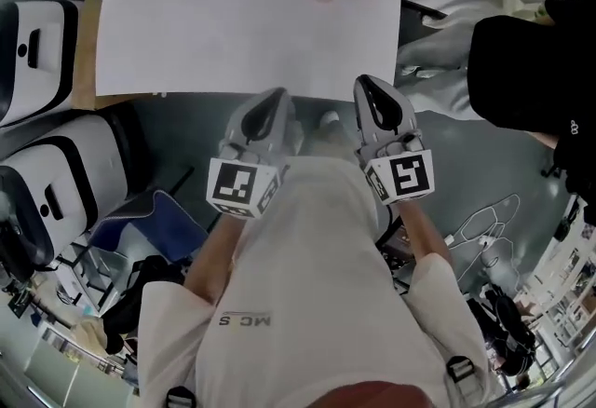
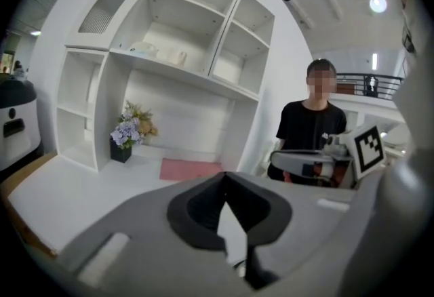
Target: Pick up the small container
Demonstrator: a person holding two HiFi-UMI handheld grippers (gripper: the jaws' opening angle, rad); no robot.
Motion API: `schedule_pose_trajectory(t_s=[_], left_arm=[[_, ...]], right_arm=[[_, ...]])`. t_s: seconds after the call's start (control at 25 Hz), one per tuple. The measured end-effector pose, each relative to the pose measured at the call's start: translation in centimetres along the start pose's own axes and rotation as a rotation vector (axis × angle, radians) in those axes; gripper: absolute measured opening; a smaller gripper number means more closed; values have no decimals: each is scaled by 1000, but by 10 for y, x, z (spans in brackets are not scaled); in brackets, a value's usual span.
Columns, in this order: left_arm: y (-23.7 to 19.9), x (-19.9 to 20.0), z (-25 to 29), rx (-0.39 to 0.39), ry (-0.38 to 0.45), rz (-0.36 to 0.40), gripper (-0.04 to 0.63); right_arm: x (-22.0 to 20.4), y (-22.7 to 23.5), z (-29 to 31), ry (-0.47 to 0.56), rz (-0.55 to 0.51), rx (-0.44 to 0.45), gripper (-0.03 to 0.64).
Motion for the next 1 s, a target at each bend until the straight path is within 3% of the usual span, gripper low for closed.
schedule_pose_trajectory(t_s=[0.48, 1.0], left_arm=[[-62, 1, 83, 21, -51, 14, 2], [-110, -41, 169, 70, -83, -25, 2]], right_arm=[[-44, 65, 96, 14, 21, -48, 50], [-111, 128, 191, -1, 20, -24, 101]])
Point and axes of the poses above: the fingertips, and each gripper's own axes: z forward along the fingers, y to its right, x out of its top, the point moved 1 cm from there along -z, backward along the fingers, and after that the axes turned 5 degrees about -z, right-handed, at the moved point
